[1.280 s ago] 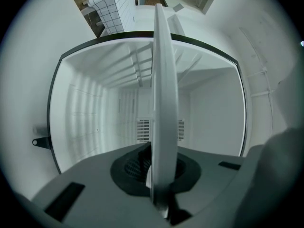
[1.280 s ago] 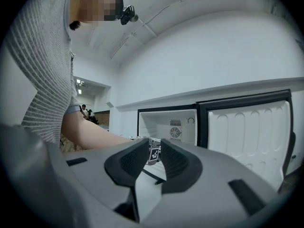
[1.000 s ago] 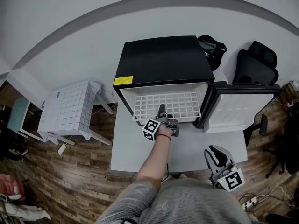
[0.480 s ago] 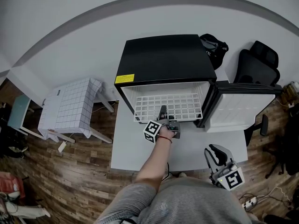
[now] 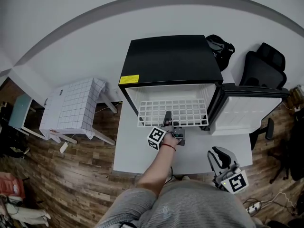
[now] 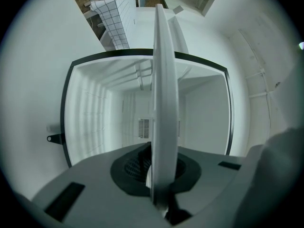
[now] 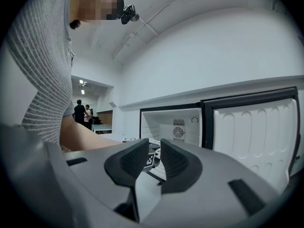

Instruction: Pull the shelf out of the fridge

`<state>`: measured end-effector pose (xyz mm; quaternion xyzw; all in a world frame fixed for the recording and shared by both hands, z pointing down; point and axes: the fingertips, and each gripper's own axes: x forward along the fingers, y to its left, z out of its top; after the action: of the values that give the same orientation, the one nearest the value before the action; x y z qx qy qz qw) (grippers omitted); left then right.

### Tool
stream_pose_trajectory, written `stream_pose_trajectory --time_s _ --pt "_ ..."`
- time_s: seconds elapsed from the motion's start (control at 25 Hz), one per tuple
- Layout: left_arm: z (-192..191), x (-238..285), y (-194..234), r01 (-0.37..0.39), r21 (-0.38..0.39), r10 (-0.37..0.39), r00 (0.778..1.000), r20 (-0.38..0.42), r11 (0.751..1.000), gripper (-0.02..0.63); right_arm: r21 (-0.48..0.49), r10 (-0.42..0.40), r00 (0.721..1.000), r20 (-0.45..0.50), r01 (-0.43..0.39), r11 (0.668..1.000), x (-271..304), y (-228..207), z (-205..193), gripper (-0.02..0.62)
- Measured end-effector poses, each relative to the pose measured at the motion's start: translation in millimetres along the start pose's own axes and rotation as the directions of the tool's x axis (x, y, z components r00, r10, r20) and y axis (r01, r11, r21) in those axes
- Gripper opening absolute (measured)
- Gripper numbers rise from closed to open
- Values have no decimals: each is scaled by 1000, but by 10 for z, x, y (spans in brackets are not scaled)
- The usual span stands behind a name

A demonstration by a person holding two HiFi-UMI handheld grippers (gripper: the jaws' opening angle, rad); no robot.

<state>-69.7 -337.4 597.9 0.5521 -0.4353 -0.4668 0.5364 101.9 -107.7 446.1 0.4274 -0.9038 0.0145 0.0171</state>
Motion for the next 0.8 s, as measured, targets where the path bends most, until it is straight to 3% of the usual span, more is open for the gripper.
stream_pose_trajectory --time_s 0.8 --pt "-22 -165 -36 -9 0 9 1000 16 1000 31 6 13 1000 -10 -13 1000 116 -30 -7 80"
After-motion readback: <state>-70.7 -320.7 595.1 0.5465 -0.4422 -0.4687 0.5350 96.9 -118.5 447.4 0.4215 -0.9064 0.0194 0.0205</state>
